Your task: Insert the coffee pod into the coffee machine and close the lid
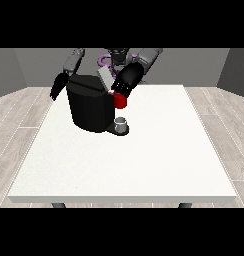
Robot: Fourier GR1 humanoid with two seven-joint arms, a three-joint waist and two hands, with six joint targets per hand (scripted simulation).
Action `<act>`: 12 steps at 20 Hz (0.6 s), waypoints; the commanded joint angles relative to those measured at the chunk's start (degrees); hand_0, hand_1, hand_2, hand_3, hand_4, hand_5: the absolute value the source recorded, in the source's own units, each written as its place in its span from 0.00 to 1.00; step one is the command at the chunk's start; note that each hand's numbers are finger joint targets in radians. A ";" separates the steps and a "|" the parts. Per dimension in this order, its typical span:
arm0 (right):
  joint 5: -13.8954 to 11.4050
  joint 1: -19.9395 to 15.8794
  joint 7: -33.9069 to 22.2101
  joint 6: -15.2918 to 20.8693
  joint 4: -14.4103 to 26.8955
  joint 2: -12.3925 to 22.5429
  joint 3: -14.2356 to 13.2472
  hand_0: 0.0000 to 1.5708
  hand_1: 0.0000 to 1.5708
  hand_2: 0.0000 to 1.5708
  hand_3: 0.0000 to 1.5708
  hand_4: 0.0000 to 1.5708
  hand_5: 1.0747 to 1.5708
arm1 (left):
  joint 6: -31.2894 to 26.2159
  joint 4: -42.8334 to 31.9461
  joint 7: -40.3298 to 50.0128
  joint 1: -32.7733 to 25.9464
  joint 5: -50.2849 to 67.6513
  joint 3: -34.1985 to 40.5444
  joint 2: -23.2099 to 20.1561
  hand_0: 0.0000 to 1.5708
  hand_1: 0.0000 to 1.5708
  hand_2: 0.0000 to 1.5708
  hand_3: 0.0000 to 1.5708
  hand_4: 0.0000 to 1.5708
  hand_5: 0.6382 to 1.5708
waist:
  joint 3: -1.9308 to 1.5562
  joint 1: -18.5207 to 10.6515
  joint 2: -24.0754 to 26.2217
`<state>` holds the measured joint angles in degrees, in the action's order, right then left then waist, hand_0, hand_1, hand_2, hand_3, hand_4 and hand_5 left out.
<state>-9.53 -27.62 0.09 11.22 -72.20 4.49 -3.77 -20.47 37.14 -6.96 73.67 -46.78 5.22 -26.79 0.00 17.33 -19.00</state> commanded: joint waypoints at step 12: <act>-0.58 0.30 -2.40 0.39 -2.86 -1.86 2.17 0.00 0.00 0.00 0.00 0.00 1.00 | 3.87 -2.81 -4.31 0.28 -0.68 2.08 -2.10 0.73 0.73 0.73 0.61 0.00 1.00 | 0.01 2.19 -1.36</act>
<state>-9.75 -27.90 -0.79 11.06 -73.49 4.33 -3.07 -17.78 35.59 -10.55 73.59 -48.02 5.82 -28.22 -0.01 18.47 -20.55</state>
